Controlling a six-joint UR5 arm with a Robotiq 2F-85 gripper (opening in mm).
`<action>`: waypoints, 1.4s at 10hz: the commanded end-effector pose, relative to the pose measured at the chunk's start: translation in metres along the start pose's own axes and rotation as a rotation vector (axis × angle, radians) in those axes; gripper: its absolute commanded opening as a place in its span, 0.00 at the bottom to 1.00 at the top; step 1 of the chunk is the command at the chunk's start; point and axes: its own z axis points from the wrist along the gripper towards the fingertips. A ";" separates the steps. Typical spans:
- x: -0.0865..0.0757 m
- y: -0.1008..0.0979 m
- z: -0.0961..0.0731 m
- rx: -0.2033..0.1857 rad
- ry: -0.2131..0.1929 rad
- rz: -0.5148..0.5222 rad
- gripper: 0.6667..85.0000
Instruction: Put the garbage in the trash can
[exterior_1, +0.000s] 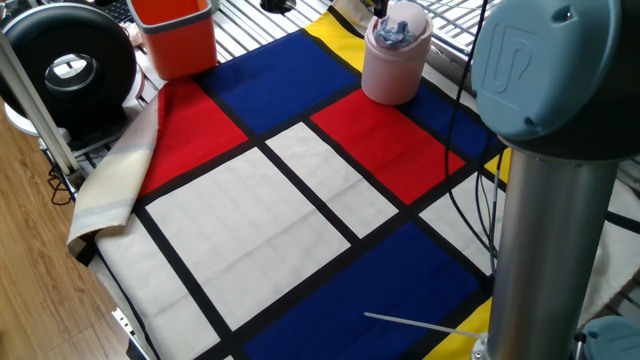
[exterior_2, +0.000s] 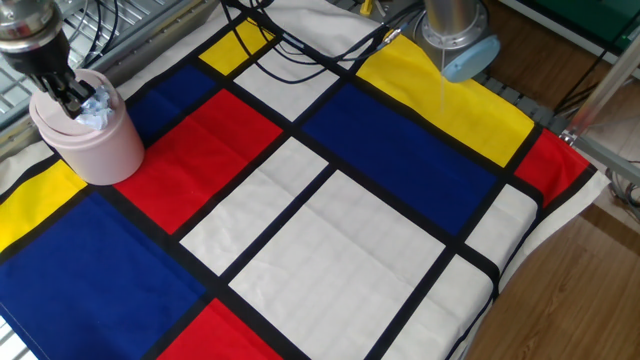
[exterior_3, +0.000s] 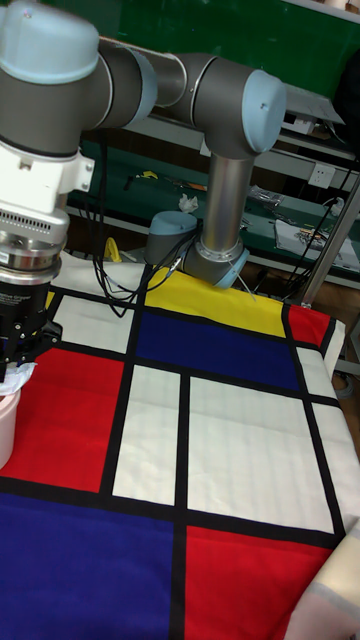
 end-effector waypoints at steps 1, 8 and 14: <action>-0.003 0.000 0.017 -0.014 -0.023 -0.007 0.00; -0.008 -0.006 0.025 -0.007 -0.028 -0.035 0.00; -0.005 -0.011 -0.001 0.021 -0.005 -0.032 0.00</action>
